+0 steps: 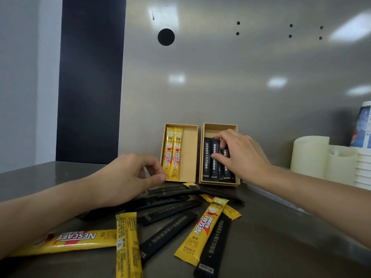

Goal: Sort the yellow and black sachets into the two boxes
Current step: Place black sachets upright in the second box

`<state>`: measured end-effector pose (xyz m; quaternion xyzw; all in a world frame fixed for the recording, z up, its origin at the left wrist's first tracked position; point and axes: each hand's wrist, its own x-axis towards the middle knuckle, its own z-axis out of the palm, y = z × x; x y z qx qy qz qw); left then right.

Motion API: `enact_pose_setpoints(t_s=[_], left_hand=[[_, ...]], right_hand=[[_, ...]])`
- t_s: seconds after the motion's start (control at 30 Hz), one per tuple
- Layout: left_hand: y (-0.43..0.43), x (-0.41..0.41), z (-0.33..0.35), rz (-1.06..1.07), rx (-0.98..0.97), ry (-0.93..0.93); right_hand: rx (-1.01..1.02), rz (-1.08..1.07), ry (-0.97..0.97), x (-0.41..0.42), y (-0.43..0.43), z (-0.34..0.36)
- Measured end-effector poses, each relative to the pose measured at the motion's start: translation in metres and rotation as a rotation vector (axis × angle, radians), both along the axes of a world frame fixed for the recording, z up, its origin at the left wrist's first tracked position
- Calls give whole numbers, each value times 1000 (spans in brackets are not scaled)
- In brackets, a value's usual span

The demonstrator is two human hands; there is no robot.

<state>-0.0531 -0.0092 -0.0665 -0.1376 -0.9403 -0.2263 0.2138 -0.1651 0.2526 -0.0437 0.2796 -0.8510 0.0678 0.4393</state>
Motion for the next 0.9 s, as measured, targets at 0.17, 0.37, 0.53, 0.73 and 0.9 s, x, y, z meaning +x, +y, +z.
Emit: enact_pose_setpoints(t_s=[0.17,0.37,0.53,0.73,0.9], left_hand=[[0,0,1,-32,-13,-2],[-2,-1,-1,-6,-44,0],[-4,0,3,39,17,13],[-4,1,13,112,87,82],[-15,0,22,194,16,83]], right_hand=[[-35,130,94,6,-2,-2],[7,475,-267,38,-25,-21],[18,501,-430,42,-26,-36],[40,420,-468,43,-27,-45],[3,426,-497,44,-27,-46]])
